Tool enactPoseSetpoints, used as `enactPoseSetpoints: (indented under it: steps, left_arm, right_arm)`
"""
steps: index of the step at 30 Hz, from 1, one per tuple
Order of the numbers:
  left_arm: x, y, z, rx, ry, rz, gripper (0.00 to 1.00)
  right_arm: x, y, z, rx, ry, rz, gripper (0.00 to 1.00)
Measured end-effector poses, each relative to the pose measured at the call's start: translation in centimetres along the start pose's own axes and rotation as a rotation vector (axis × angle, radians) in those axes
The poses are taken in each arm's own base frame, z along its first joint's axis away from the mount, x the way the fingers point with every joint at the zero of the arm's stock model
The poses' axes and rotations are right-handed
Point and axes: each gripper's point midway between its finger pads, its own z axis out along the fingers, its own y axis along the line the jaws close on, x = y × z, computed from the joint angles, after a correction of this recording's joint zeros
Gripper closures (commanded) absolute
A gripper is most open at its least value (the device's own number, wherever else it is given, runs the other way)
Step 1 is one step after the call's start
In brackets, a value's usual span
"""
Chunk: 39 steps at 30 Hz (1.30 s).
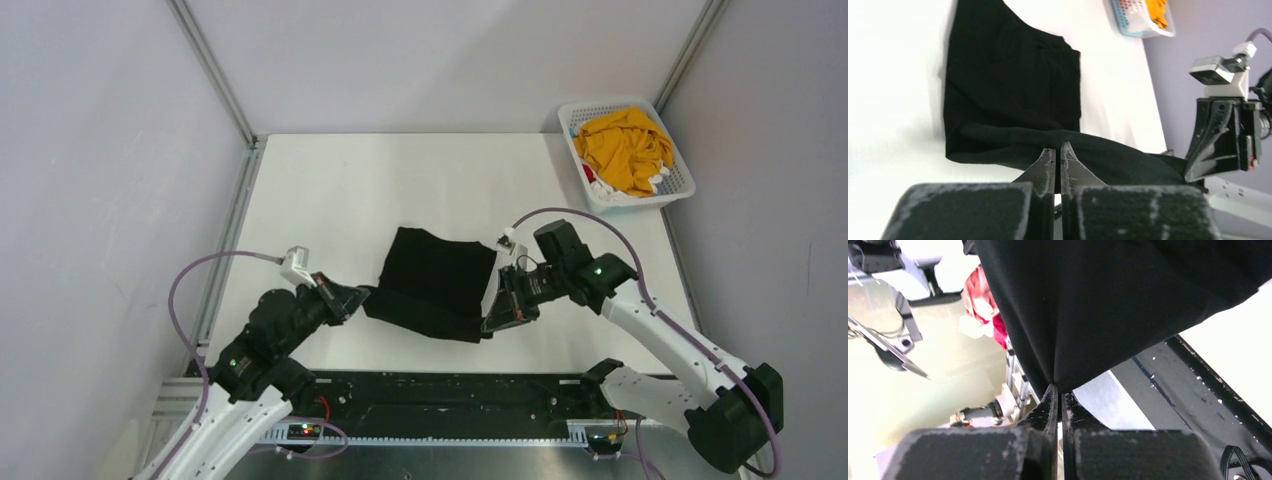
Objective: Fold and stack the t-shirts
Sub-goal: Fold the long partially folded tshirt into a neat square
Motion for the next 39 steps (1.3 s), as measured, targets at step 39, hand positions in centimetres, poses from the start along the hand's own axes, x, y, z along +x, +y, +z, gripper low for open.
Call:
enactPoseSetpoints:
  steps: [39]
  left_arm:
    - [-8.6,4.4,21.2,-0.369,0.062,0.120,1.00]
  right_arm:
    - [-18.5,-11.2,-3.3,-0.030,-0.360,0.319,1.00]
